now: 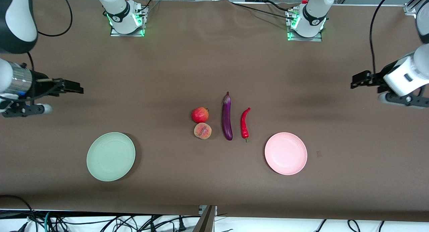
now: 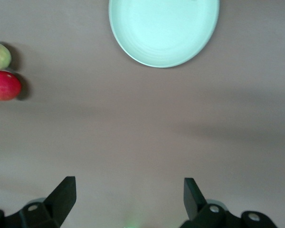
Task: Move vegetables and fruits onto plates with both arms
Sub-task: 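Grasp the red chili with the left gripper while the right gripper grasps the pomegranate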
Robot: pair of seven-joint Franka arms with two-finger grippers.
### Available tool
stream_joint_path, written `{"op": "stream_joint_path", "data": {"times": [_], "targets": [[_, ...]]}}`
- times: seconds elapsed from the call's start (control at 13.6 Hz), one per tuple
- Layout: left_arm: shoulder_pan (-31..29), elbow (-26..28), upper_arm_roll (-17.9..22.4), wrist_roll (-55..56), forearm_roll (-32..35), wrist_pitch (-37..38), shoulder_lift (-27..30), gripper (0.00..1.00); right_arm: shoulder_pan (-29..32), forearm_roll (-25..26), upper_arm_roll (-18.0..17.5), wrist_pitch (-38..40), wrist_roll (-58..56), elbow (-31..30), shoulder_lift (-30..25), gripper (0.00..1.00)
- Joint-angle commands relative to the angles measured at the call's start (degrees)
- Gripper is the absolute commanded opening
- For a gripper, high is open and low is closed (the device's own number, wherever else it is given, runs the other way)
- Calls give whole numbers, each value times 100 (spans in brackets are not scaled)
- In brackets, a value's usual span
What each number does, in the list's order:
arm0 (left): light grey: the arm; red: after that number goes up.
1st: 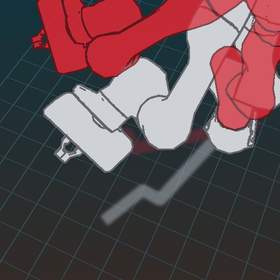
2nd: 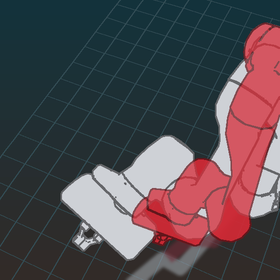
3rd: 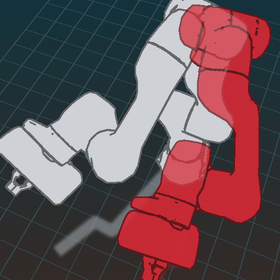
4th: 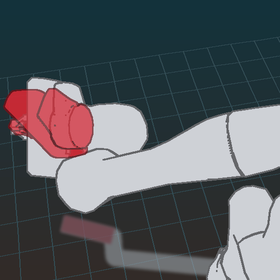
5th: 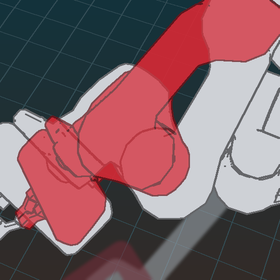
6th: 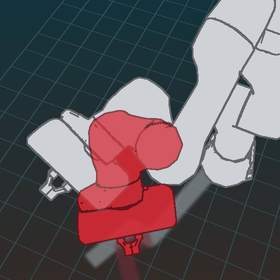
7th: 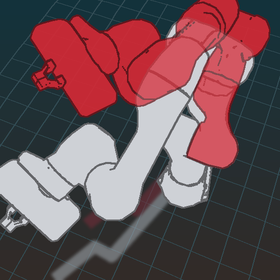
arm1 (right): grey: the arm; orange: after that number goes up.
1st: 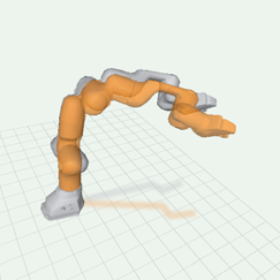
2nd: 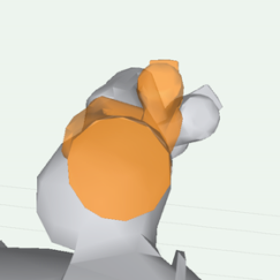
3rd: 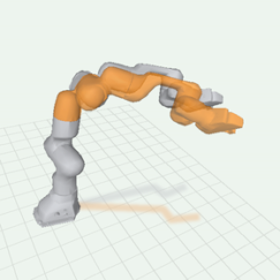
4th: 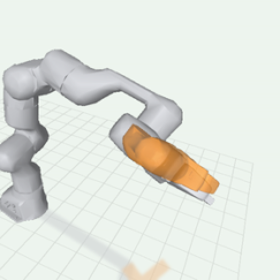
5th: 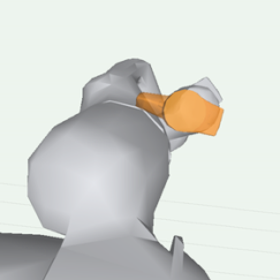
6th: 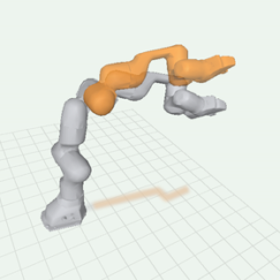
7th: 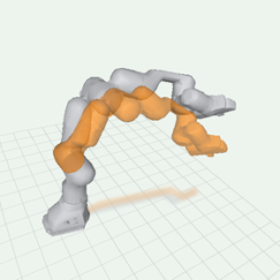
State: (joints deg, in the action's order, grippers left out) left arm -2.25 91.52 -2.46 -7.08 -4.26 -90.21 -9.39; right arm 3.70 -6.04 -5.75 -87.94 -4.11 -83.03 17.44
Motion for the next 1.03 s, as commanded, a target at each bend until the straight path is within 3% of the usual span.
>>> {"op": "stream_joint_path", "data": {"times": [0.0, 0.29, 0.51, 0.95], "targets": [[215, -222, 9, 231, -408, -241, -642, 100, -342, -204, -14, -388, 469, 41, 382, 100], [987, -222, 9, 1303, -400, -1057, -1248, 100, -966, -240, -14, -1144, 1095, 15, 979, 100], [1541, -222, 18, 2014, -357, -1875, -1819, 100, -1660, -240, -14, -1733, 2200, 15, 1270, 100], [2429, -405, 18, 3096, -400, -2472, -2839, 100, -2610, -240, -14, -2718, 3161, 15, 1876, 100]]}}
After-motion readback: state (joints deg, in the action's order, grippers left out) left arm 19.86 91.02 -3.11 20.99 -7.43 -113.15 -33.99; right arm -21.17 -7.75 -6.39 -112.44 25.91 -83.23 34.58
